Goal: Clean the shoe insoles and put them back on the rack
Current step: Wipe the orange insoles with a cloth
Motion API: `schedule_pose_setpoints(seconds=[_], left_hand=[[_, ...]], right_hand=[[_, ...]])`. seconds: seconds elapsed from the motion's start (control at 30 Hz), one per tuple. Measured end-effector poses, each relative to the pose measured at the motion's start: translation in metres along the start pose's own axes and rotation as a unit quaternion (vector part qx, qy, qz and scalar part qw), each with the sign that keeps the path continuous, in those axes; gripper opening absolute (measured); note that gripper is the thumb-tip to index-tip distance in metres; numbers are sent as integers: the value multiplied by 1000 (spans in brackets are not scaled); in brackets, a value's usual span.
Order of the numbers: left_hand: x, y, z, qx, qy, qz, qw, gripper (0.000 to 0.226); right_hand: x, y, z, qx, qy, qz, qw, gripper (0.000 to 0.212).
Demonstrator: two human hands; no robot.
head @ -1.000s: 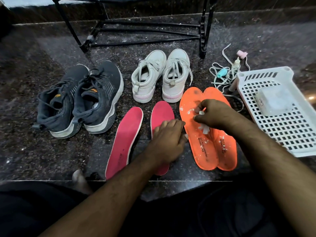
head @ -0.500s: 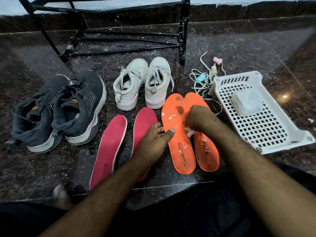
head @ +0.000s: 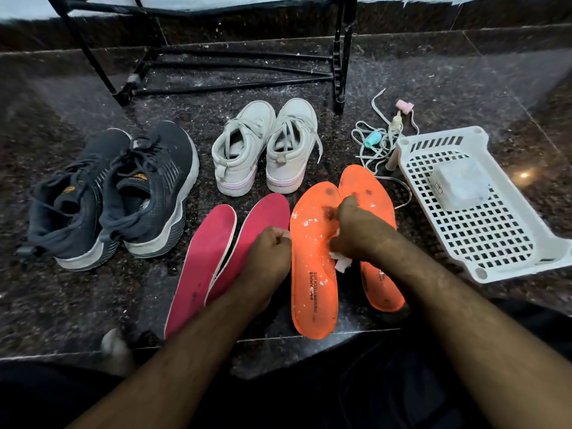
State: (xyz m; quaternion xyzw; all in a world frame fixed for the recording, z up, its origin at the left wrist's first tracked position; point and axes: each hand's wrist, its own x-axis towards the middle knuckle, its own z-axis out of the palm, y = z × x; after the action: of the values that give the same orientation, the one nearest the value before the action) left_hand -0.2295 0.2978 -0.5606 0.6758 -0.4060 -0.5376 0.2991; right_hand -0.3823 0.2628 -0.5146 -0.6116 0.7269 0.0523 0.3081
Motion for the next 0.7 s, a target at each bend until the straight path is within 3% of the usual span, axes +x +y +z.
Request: schedule_pose_setpoints(seconds=[0.07,0.17,0.27,0.4,0.7], left_hand=[[-3,4,1,-25,3,0,1000,18],[-2,6,3,-94,-24,-4,995,29],[-6,14,4,-188,-45,-13,981,66],[-12,27,-2,-300,-133,-45,943,60],[-13,34,-23,-393,-201,-47,896,93]], right_hand=[[-11,4,-5,-4,13,-17,1000,54],[-28,6,-11,-9,31,-41,999,61],[-38,3,-14,2,45,-67,997,56],[-41,-4,-17,40,45,-97,993,44],[-44,-12,-10,119,4,-180,976,39]])
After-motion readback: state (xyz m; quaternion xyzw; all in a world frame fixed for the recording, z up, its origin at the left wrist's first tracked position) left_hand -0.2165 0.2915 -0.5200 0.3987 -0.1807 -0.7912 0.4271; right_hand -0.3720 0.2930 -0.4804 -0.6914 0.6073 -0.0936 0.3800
